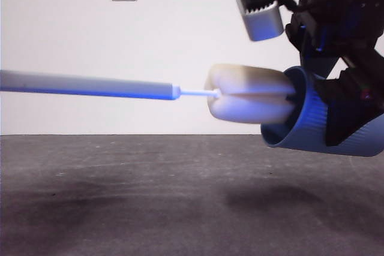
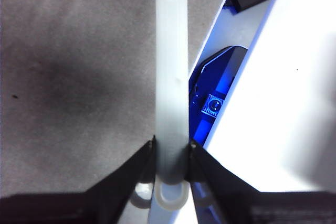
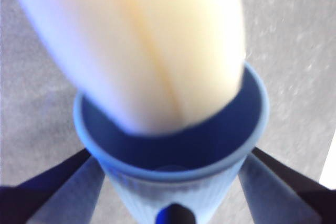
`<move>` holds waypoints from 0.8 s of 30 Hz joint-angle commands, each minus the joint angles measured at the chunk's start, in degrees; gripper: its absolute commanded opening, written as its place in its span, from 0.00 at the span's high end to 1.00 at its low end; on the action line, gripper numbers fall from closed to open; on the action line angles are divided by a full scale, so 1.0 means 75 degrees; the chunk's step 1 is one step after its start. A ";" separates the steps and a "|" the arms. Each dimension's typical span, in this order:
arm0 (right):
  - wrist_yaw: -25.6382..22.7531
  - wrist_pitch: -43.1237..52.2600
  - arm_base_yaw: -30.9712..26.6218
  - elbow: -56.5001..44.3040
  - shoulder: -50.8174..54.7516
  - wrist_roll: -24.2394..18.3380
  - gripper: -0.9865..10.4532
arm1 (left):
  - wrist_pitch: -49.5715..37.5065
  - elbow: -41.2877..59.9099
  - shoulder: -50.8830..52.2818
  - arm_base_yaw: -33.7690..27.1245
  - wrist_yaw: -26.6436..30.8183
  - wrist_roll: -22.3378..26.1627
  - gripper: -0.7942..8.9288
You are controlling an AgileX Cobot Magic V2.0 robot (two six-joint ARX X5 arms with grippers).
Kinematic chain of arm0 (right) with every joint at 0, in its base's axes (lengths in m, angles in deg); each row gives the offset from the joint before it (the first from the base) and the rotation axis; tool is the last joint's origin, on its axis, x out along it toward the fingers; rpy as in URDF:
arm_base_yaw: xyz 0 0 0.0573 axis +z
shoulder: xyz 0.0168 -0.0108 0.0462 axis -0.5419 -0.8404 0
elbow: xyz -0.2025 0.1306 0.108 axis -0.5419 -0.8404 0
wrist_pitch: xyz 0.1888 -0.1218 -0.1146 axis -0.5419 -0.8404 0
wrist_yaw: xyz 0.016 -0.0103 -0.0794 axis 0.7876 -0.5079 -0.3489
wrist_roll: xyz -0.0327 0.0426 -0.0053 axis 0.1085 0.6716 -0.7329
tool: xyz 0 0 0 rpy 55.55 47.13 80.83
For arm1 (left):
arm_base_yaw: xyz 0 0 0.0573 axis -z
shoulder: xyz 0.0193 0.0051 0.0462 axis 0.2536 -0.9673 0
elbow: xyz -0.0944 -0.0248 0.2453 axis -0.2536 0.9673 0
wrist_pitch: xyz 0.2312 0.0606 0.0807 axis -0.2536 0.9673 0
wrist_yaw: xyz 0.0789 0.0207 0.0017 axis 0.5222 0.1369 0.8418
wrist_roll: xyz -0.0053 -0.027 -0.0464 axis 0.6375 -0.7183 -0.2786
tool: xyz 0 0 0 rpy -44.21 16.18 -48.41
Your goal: Pick up the cup brush,pick up the cup,insert the brush into the cup,clean the cup,put the cup brush back,put the cup back to the fixed position on the table
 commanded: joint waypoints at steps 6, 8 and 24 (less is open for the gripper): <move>-0.0047 0.0198 0.0495 0.0012 -0.0315 -0.0055 0.93 | -0.0420 0.0023 -0.0469 0.0195 -0.0009 -0.0181 0.93; -0.0044 0.0315 0.0615 0.0012 -0.0367 -0.0052 0.93 | -0.0595 0.0023 -0.0656 0.0283 -0.0009 -0.0303 0.93; -0.0038 0.0618 0.1131 0.0012 -0.0536 -0.0026 0.93 | -0.1894 0.0023 -0.1638 0.0938 0.0015 -0.1192 0.93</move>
